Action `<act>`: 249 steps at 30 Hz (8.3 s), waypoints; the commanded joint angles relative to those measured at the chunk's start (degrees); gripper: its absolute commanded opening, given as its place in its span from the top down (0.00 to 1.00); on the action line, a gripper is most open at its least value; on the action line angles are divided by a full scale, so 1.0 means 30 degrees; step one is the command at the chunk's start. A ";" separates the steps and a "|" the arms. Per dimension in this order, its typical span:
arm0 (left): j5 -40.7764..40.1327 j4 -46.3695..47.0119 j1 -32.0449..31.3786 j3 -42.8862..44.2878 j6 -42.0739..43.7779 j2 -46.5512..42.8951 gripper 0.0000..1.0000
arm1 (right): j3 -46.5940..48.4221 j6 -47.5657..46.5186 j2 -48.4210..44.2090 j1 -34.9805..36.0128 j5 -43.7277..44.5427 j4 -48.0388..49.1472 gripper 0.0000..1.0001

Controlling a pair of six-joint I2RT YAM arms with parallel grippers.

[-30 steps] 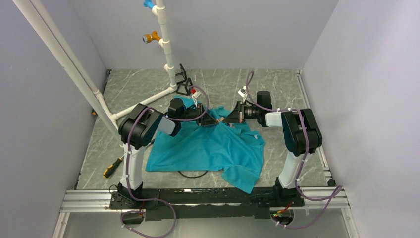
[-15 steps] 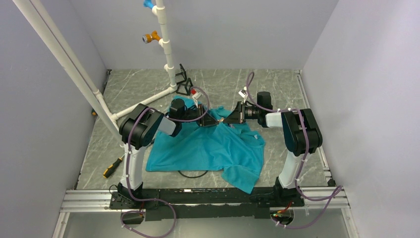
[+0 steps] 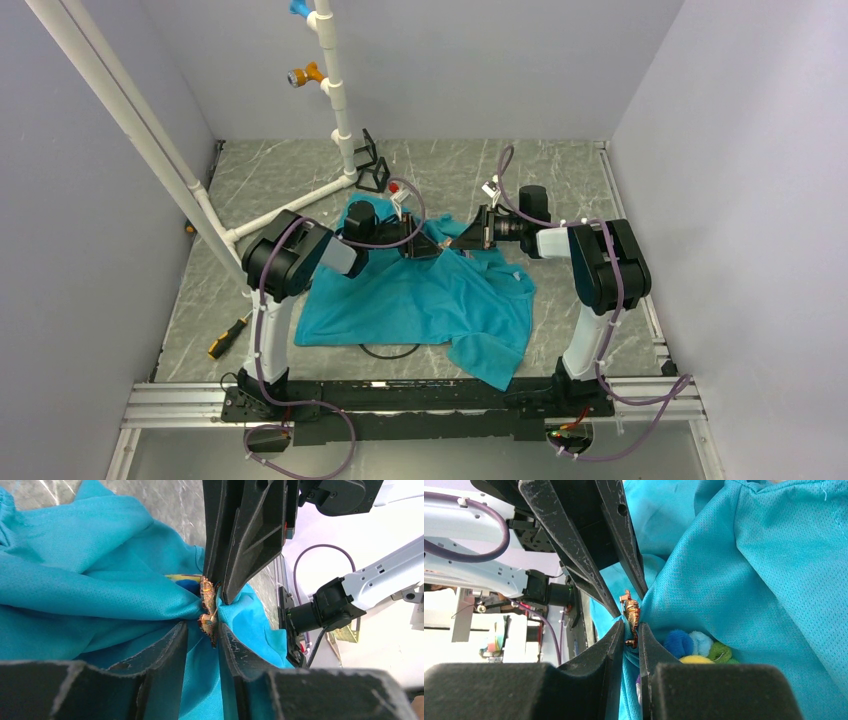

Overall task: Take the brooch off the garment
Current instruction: Remove the brooch from the clothes.

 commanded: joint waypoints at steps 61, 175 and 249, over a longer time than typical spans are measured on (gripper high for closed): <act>0.3553 -0.7539 -0.0804 0.3482 0.7073 -0.0656 1.00 | 0.6662 -1.7025 0.0166 0.0716 0.0100 -1.5934 0.89; -0.3247 0.0369 -0.1035 0.0847 -0.2513 0.0483 0.67 | -0.3860 -0.0381 -0.4934 0.0891 0.5335 0.2735 1.00; -0.0046 0.3948 -0.0092 0.0056 -0.1838 -0.0287 0.93 | -0.3224 0.0919 -0.3899 0.0592 0.3606 0.5410 1.00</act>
